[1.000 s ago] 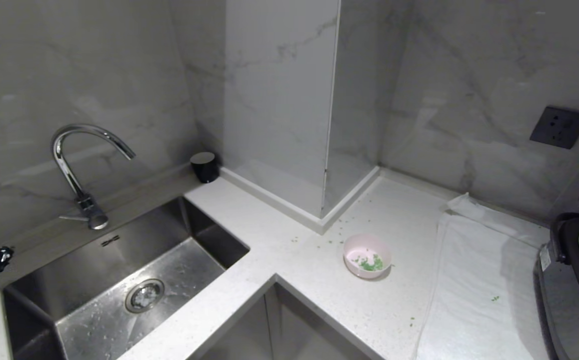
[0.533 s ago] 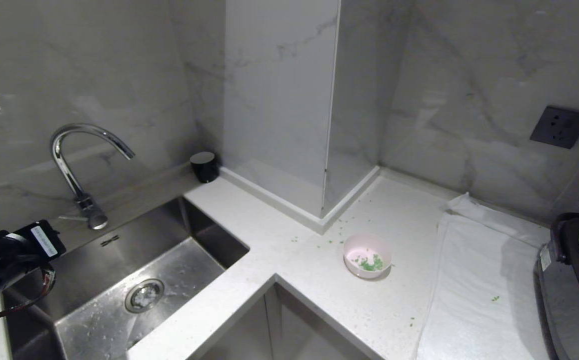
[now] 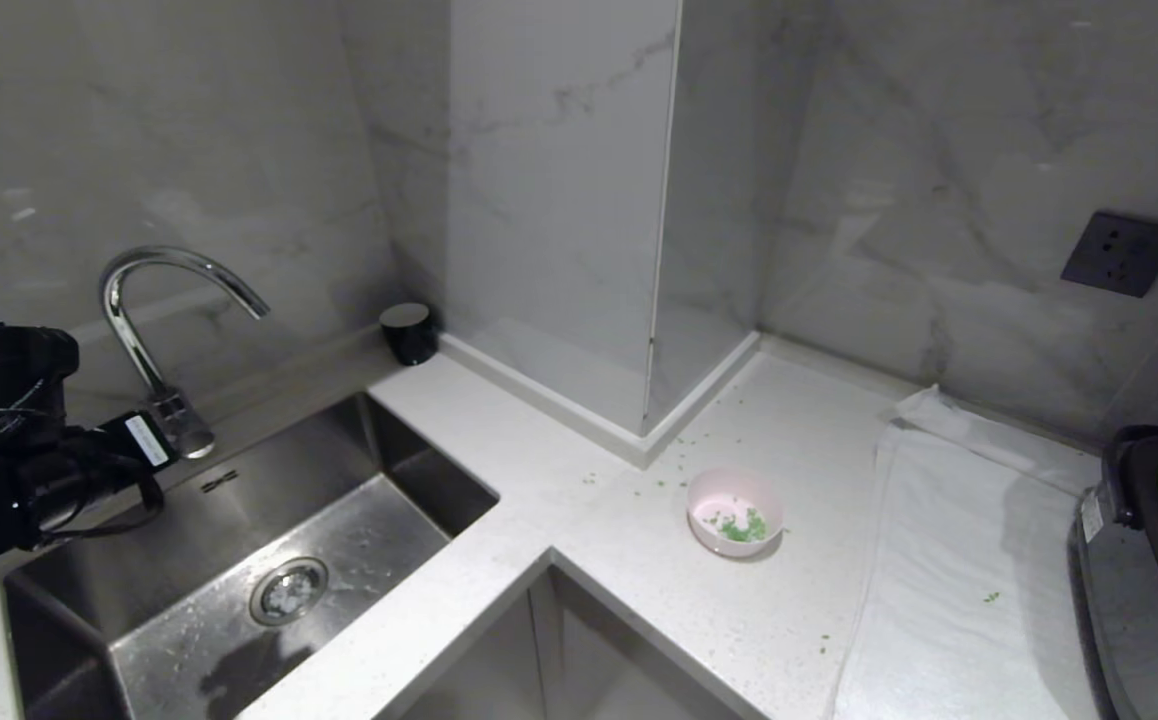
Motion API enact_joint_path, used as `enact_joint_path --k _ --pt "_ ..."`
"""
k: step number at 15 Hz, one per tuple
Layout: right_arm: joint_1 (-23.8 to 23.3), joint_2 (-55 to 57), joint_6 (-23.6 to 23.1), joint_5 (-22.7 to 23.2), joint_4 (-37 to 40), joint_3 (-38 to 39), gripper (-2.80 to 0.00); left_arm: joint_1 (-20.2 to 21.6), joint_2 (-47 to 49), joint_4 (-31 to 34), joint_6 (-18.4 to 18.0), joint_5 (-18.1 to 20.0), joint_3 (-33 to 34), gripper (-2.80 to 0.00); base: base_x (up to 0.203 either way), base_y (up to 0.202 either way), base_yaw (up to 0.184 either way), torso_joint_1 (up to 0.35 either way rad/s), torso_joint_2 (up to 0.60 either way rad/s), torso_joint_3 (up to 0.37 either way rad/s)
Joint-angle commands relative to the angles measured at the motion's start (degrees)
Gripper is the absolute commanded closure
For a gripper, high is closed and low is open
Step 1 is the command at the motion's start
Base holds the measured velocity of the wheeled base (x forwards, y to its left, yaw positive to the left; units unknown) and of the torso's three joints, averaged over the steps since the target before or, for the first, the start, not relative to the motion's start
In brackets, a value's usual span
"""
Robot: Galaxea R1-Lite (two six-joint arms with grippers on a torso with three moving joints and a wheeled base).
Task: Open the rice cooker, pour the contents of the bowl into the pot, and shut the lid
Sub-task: Turn on the tap
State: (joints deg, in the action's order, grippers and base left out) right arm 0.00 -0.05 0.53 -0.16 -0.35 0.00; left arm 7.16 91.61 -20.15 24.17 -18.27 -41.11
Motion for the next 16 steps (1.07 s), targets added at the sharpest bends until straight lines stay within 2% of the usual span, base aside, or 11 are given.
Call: enact_joint_path --k 1,8,9,12,16 --pt "0.00 0.05 0.00 -0.02 -0.02 0.09 0.00 2.82 7.33 -0.09 -0.02 -0.11 -4.97 0.00 0.000 0.000 0.000 0.000 0.00 0.000" --pt "0.00 0.05 0.00 -0.02 -0.04 0.09 0.00 6.57 20.90 -0.15 -1.61 -0.35 -15.61 0.00 0.000 0.000 0.000 0.000 0.00 0.000" --pt "0.00 0.05 0.00 -0.02 0.00 0.09 0.00 7.14 22.61 -0.15 -1.91 -0.36 -16.94 -2.80 0.000 0.000 0.000 0.000 0.00 0.000" --pt "0.00 0.05 0.00 -0.02 0.00 0.09 0.00 8.29 26.14 -0.64 -3.85 -0.27 -20.73 -2.80 0.000 0.000 0.000 0.000 0.00 0.000" --pt "0.00 0.05 0.00 -0.04 0.00 0.09 0.00 9.37 34.34 -5.20 -4.60 -0.50 -28.47 -2.80 0.000 0.000 0.000 0.000 0.00 0.000"
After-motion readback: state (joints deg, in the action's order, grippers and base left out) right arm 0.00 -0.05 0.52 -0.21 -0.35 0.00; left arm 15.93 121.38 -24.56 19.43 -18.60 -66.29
